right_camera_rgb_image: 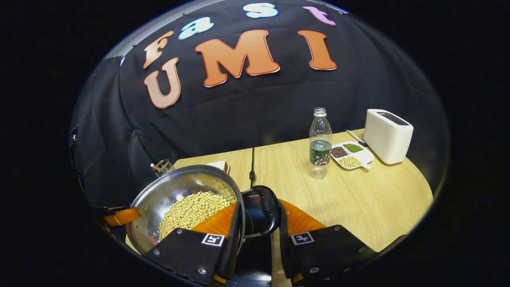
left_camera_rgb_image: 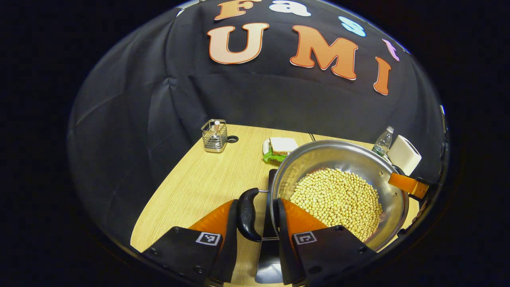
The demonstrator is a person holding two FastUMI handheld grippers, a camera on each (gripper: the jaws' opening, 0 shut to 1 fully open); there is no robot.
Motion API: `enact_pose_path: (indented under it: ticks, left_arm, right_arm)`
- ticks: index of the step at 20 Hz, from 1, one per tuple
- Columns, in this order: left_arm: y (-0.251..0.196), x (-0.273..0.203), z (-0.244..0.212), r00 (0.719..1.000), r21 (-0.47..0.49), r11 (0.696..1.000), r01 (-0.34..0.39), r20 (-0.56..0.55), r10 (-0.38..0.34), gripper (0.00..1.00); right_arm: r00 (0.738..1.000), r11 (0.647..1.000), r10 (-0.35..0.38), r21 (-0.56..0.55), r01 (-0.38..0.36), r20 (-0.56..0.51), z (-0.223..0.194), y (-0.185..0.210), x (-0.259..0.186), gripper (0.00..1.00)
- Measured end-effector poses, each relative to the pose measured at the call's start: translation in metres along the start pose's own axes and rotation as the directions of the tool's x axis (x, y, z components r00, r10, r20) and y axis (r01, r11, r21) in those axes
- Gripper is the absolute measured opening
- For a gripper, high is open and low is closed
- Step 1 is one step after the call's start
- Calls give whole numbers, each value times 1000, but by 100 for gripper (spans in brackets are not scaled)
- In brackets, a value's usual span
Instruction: First push the handle of the pot to place it horizontally, then grasp the pot with both hands and set it on the induction cooktop.
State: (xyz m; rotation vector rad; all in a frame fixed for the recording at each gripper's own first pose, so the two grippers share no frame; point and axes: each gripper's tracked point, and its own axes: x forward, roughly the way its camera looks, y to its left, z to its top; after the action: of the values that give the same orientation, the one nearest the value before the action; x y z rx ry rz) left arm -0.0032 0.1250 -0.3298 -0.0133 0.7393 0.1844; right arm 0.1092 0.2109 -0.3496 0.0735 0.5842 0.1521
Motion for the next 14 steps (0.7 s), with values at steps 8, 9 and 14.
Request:
enact_pose_path:
  ticks: [8, 9, 14]
  left_arm:
    - [-5, 9, -12, 999, -13, 1000, -6, -37, 5, 52]
    - [-6, 9, -13, 999, -12, 1000, -7, -40, 7, 52]
    - [-9, 12, -12, 999, -6, 1000, -11, -46, 11, 55]
  right_arm:
    - [999, 1000, 9, 10, -8, -53, -24, -8, 14, 46]
    - [998, 1000, 9, 12, -8, -59, -27, -10, 16, 46]
    - [995, 999, 19, 47, -14, -96, -39, -14, 20, 46]
